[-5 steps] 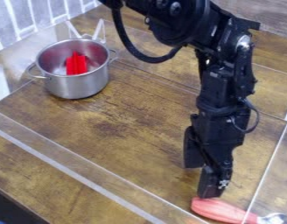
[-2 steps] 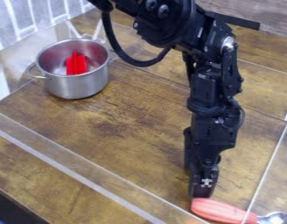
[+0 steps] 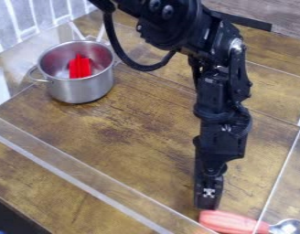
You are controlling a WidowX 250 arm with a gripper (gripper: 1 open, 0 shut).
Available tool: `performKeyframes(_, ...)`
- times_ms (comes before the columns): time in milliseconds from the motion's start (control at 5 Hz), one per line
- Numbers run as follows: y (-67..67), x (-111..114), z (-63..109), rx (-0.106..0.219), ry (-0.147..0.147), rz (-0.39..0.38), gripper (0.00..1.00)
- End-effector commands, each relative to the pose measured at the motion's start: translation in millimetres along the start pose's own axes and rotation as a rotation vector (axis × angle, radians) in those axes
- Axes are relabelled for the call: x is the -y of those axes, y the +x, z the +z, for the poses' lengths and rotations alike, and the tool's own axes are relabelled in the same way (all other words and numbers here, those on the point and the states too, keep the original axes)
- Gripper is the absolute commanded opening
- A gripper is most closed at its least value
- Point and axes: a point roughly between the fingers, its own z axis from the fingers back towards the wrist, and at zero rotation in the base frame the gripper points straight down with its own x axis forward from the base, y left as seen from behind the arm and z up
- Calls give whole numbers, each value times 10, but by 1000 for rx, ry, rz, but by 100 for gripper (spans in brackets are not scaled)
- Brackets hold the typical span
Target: Put the red object in the silver pot
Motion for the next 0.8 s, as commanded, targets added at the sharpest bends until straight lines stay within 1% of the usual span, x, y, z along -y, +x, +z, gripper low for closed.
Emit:
performKeyframes(0, 19, 61, 132, 10, -3, -111, 100)
performKeyframes(400, -54, 203, 107, -6, -32, -296, 100)
performKeyframes(600, -107, 249, 121, -8, -32, -345, 0)
